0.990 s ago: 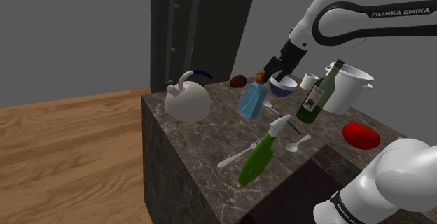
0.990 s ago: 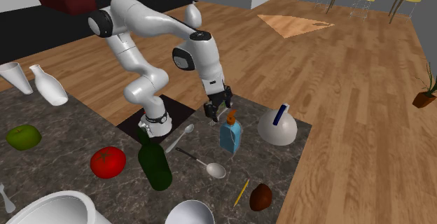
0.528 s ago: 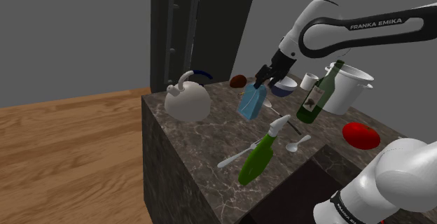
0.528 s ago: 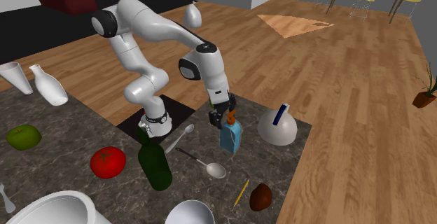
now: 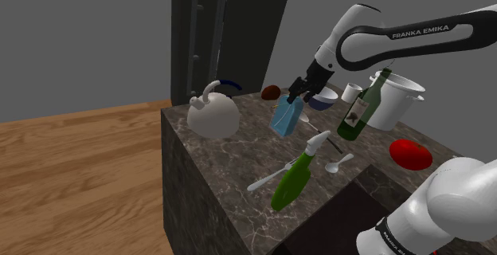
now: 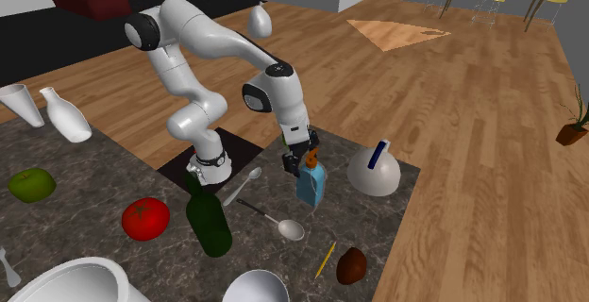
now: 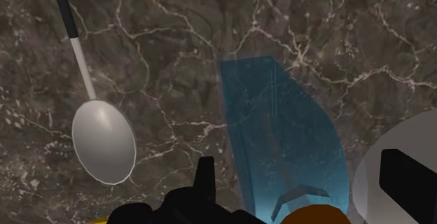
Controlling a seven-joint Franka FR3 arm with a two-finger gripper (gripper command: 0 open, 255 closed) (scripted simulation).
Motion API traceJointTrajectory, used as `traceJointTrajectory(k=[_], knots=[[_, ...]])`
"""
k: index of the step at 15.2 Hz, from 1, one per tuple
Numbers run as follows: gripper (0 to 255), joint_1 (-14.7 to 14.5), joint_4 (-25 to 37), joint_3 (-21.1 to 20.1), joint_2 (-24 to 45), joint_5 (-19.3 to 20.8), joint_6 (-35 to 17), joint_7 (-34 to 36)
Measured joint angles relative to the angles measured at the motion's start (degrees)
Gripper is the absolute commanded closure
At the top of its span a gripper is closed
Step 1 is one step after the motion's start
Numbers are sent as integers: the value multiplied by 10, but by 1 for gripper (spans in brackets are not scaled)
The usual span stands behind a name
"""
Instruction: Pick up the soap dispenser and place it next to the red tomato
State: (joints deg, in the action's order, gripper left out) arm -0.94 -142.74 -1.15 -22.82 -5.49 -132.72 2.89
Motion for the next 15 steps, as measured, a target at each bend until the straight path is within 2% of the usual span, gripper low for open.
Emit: traceJointTrajectory(k=[1,11,15], knots=[[255,0,0,0,0,0,0,0],[255,0,0,0,0,0,0,0],[255,1,18,0,-7,2,25,2]])
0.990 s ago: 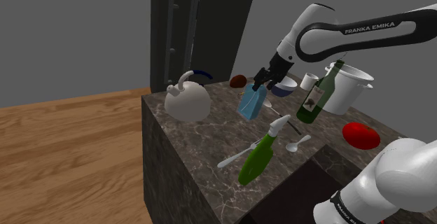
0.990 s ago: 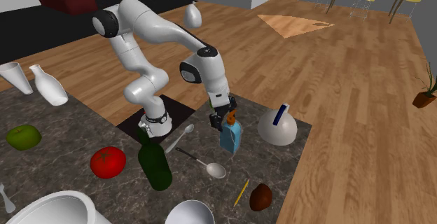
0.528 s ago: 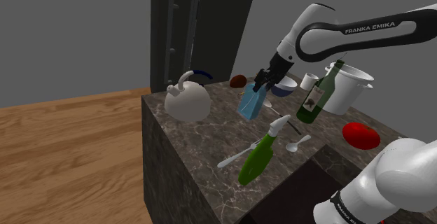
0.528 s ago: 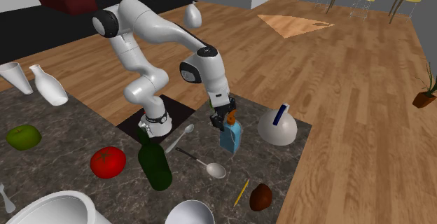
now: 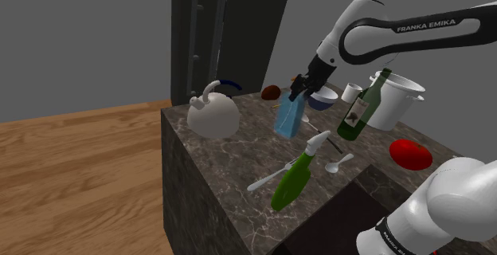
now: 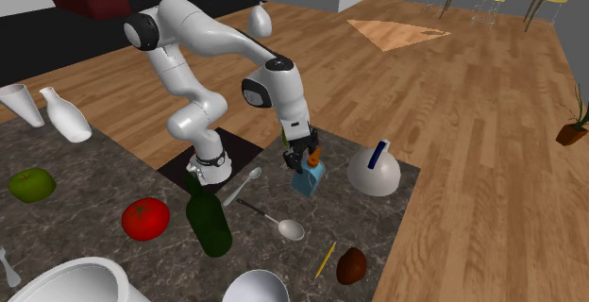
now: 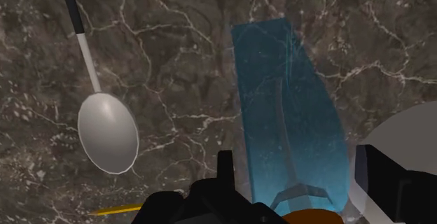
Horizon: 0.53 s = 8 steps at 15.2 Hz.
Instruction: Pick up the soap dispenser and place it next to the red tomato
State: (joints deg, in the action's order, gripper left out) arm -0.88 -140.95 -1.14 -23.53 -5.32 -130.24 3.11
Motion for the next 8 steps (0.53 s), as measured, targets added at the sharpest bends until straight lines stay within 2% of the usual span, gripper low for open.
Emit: traceJointTrajectory(k=[8], knots=[[255,1,47,0,-16,4,63,5]])
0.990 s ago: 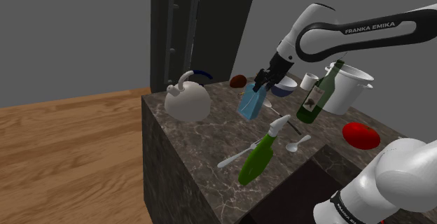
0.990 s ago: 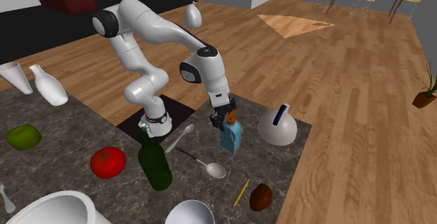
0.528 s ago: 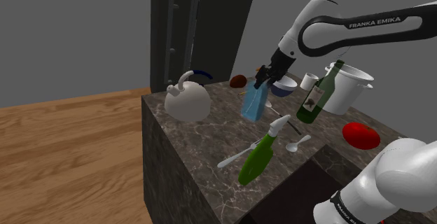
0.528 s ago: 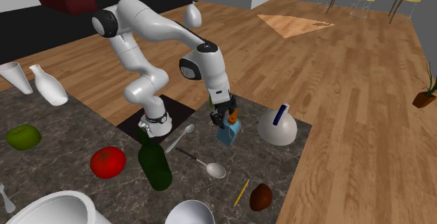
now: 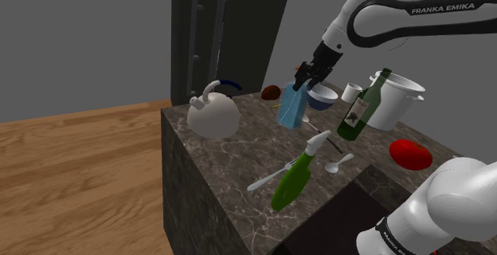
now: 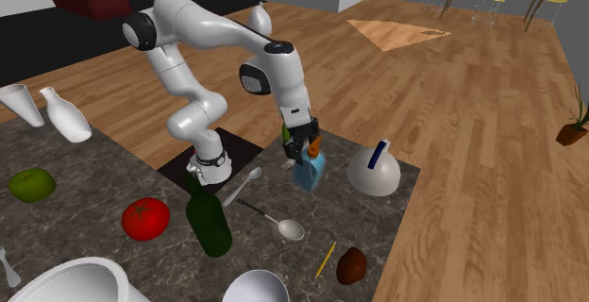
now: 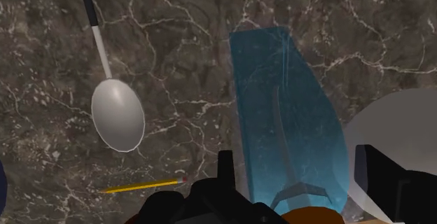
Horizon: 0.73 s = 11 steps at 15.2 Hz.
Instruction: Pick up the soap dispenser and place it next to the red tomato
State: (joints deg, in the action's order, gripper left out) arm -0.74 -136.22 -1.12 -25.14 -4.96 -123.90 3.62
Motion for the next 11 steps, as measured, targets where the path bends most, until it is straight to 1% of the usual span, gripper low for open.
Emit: traceJointTrajectory(k=[11], knots=[[255,1,78,0,-10,4,88,7]])
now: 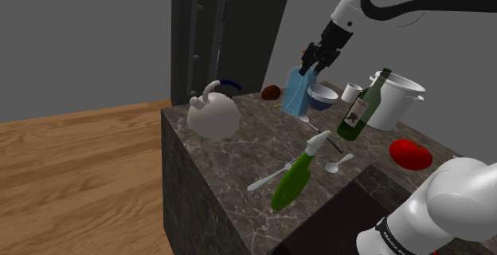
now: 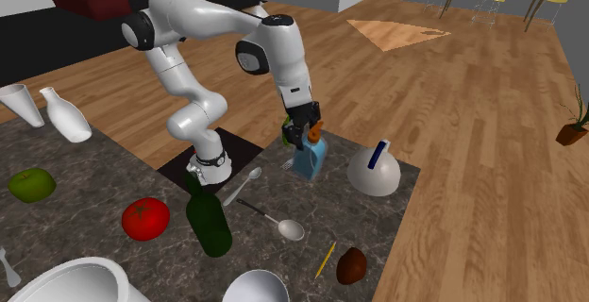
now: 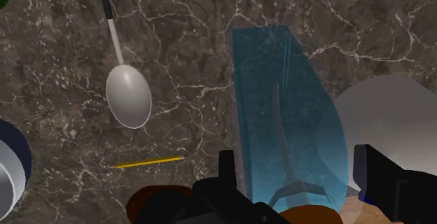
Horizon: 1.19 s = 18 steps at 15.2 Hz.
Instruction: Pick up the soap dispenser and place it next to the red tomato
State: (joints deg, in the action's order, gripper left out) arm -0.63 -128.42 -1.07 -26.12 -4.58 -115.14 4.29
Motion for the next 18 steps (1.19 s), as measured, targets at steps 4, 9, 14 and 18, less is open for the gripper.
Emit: traceJointTrajectory(k=[4,9,14,18], knots=[[255,1,31,1,1,1,31,1],[255,1,75,2,6,2,69,3],[255,1,117,2,11,3,106,5],[255,1,155,2,18,4,137,8]])
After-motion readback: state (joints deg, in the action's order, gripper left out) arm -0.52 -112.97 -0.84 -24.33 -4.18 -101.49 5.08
